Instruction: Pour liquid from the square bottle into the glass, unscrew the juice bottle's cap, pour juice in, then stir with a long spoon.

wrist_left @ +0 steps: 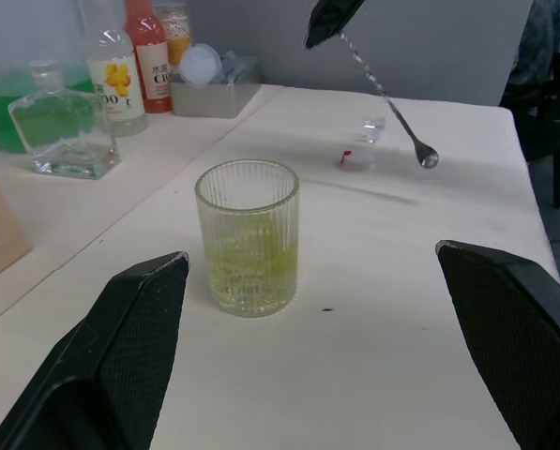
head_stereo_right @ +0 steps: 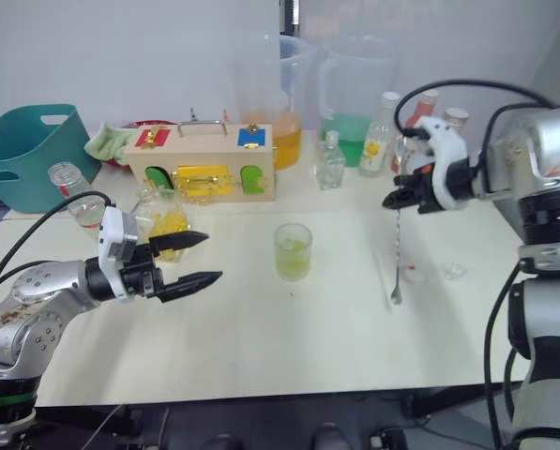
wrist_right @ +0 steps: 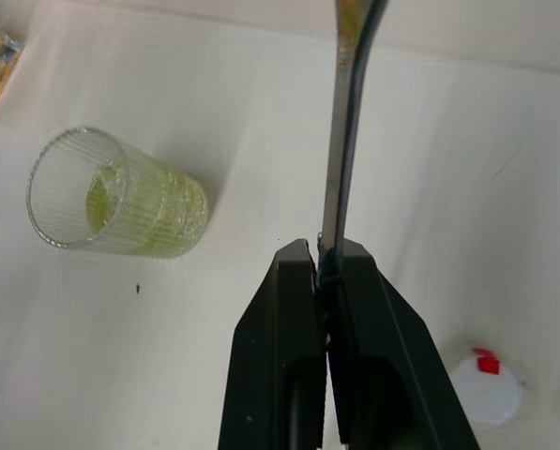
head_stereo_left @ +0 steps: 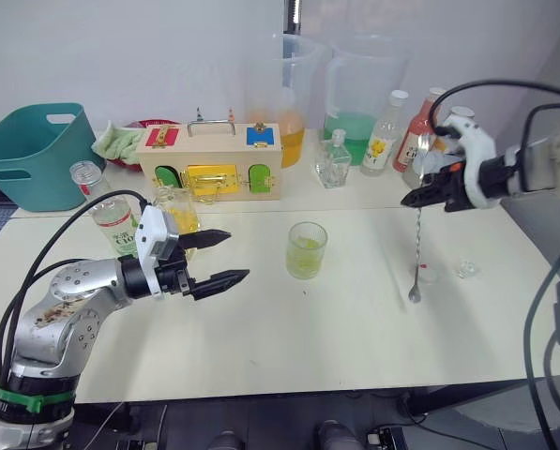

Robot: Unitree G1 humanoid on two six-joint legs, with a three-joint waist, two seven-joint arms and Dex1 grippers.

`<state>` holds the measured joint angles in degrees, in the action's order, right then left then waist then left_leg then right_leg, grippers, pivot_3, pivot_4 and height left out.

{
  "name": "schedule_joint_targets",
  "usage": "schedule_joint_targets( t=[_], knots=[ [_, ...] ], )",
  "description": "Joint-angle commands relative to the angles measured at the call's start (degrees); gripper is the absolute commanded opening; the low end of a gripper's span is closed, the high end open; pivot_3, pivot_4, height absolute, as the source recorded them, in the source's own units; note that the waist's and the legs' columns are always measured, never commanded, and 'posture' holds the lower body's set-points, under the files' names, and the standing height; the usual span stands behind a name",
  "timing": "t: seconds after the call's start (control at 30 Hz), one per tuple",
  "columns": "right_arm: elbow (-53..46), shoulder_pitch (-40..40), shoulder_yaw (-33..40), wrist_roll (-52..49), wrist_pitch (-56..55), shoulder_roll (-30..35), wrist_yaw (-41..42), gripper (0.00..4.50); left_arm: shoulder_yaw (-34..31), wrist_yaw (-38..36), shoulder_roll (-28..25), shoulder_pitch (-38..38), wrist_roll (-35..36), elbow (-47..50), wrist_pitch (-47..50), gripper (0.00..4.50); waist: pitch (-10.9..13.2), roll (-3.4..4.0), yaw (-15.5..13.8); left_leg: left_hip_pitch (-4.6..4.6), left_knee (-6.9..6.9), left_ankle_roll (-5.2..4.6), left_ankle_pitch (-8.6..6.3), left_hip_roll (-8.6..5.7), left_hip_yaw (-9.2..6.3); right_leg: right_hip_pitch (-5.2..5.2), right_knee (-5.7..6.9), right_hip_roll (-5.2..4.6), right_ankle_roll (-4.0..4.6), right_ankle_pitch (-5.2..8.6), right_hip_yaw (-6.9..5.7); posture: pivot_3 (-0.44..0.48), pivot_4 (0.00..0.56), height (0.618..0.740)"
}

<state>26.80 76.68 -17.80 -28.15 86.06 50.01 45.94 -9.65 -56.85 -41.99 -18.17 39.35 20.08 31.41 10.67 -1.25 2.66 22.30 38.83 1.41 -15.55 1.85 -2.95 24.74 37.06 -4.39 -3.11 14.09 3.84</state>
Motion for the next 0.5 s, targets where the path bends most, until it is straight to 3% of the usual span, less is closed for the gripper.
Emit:
schedule_joint_targets(
  t=[0.03,0.2,0.5],
  knots=[
    [0.6,1.1,-1.4,1.7,-1.6,0.2,2.3,0.00,-1.6,0.4,-1.0,0.1,2.0,2.8,0.9,4.47,0.0,0.00,-0.1,0.03,0.01,0.00,0.00,0.00,0.00,0.05,0.05,0.00,0.00,0.00,0.00,0.000,0.150,0.740],
    [13.8,-0.5,-6.0,9.3,-12.2,-8.5,2.8,0.00,-2.3,1.9,-1.5,2.6,2.2,5.3,1.5,4.47,-0.1,-0.07,0.1,0.10,0.03,0.05,0.03,0.01,0.02,0.18,0.07,0.01,0.04,-0.04,0.00,0.000,0.150,0.740],
    [31.0,-1.9,-7.1,19.6,-25.4,-16.0,6.8,0.00,-4.4,4.3,-2.4,5.2,3.5,8.4,3.0,4.47,-0.1,-0.05,0.0,0.23,0.03,0.14,0.08,-0.03,0.00,0.32,0.14,-0.03,0.02,-0.09,0.00,0.000,0.150,0.740]
  ],
)
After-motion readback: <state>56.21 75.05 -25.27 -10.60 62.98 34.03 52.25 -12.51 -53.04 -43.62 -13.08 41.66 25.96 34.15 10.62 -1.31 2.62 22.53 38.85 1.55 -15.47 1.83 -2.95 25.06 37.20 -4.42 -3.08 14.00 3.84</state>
